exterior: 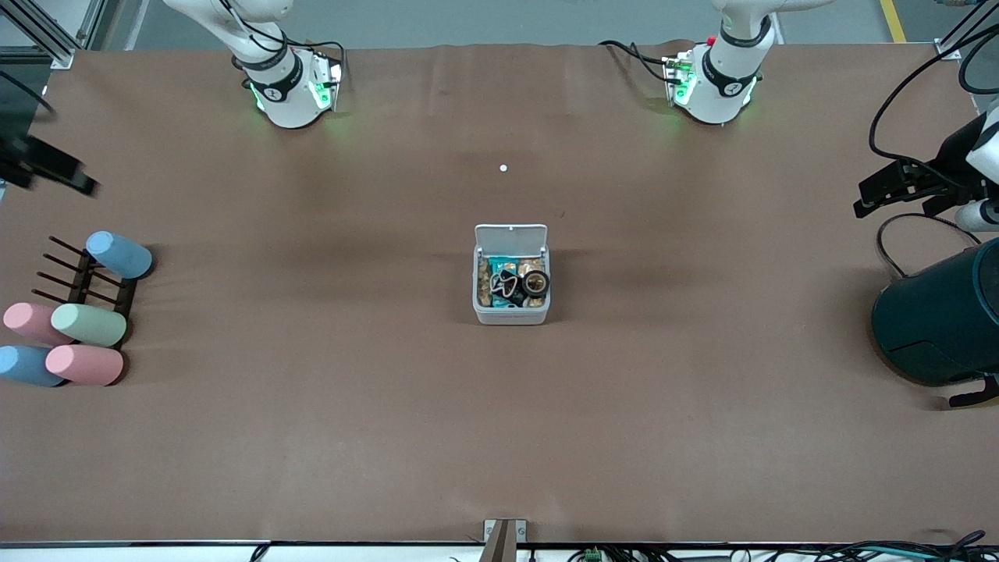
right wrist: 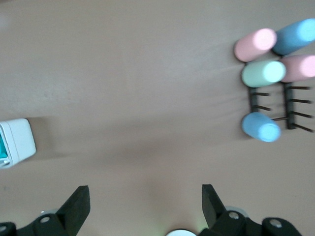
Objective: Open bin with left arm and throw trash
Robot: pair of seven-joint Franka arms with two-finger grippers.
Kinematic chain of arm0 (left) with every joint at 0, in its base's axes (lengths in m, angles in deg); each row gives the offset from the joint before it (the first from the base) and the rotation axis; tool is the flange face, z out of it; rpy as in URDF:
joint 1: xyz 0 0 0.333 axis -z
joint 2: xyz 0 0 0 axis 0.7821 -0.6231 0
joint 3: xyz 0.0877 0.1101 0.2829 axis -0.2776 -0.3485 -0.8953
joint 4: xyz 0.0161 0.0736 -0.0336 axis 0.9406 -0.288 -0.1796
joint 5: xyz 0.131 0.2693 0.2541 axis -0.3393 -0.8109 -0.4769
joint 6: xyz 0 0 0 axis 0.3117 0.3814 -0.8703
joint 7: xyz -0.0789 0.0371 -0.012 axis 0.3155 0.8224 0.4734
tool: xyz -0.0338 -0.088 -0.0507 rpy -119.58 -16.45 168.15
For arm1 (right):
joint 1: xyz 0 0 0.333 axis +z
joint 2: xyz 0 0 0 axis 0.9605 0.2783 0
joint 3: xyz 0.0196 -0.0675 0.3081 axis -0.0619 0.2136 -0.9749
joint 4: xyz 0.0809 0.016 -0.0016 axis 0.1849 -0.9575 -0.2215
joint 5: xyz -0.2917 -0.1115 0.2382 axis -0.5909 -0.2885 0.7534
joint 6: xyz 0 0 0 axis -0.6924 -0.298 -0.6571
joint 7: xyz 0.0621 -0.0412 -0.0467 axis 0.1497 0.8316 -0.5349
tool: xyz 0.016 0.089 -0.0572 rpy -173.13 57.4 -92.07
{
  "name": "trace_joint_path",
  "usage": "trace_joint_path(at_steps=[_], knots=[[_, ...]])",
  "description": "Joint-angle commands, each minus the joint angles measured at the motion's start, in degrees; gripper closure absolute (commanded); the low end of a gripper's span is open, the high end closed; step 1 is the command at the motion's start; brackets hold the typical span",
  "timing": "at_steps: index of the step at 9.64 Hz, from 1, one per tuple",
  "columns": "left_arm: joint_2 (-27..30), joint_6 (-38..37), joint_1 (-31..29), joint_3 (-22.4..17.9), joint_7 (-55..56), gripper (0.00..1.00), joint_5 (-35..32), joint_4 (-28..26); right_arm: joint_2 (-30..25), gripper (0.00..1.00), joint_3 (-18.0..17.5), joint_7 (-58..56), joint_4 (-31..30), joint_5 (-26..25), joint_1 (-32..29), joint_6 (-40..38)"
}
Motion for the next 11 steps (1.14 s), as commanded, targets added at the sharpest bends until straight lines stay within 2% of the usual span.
trace_joint_path(at_steps=[1, 4, 5, 8, 11], knots=[[-0.2, -1.2, -0.3, 0.0, -1.2, 0.00, 0.3, 1.7, -2.6, 0.00, -2.2, 0.6, 0.0, -1.3, -0.4, 0.1], [0.9, -1.7, 2.3, -2.0, -0.6, 0.00, 0.4, 1.3, -2.3, 0.00, -6.2, 6.1, 0.2, -4.1, 1.7, -1.4], [1.1, -1.7, 4.3, -4.5, -0.7, 0.00, 0.4, 1.2, -2.2, 0.00, -6.3, 7.3, 0.4, -4.0, 1.8, -0.9], [1.0, -2.0, 6.4, -6.9, -1.1, 0.00, 0.4, 1.2, -2.1, 0.00, -6.2, 7.6, 0.3, -3.3, 1.7, 0.0], [-0.2, -2.0, 5.7, -6.7, -1.3, 0.00, 0.4, 1.7, -1.6, 0.00, -5.9, 6.8, 0.3, -4.1, 0.8, 1.6]])
